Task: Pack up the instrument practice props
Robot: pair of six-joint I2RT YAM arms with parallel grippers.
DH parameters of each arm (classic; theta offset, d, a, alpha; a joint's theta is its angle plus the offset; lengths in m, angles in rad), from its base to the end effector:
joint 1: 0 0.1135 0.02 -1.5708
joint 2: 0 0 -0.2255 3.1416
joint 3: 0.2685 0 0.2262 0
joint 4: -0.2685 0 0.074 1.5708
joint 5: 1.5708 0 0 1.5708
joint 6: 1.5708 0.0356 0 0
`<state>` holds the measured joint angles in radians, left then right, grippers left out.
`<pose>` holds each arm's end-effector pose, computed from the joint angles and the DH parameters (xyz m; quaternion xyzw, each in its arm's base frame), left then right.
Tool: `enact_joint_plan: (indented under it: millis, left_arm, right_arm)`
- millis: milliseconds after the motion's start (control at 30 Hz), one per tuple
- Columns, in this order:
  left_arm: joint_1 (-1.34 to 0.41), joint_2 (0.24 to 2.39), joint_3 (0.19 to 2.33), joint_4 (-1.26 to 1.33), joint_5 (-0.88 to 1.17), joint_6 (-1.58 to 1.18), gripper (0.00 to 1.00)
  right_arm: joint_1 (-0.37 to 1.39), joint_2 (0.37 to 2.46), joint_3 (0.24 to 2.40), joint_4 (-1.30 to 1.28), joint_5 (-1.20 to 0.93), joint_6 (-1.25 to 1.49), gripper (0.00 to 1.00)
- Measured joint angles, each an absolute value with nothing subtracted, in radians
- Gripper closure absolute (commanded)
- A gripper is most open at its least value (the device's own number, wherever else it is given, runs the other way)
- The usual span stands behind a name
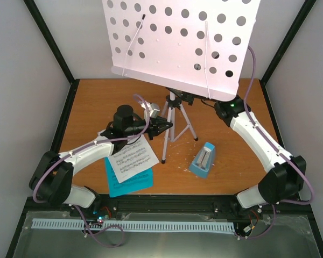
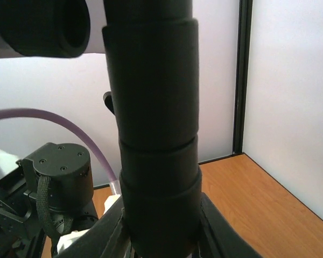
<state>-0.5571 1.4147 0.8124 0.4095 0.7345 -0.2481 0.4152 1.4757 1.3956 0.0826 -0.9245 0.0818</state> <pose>0.2397 -0.1774 0.2429 0.3364 0.6767 -0.4875 0.4373 0.2779 0.1536 0.3806 -0.4162 0.5710 0.4611 0.5368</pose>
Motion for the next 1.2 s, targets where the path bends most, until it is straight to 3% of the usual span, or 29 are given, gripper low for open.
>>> enact_joint_plan:
  millis: [667,767,867,967,1200]
  left_arm:
    - [-0.731,1.339,0.737,0.427,0.461,-0.062,1.0]
    - [-0.732,1.338,0.736,0.421,0.451,-0.039,1.0]
    - [-0.734,1.338,0.735,0.418,0.457,-0.028,1.0]
    - [-0.734,1.338,0.734,0.419,0.474,-0.02,1.0]
    - [-0.728,1.338,0.733,0.425,0.509,-0.055,1.0]
  right_arm:
    - [0.495,1.254,1.093,0.156,-0.791,0.024,0.97]
    - [0.495,1.23,1.056,0.193,-0.767,0.028,0.93]
    - [0.498,1.212,1.024,0.227,-0.752,0.032,0.79]
    - [0.503,1.189,0.994,0.253,-0.726,0.033,0.55]
    - [0.518,1.084,0.845,0.242,-0.654,0.028,0.15]
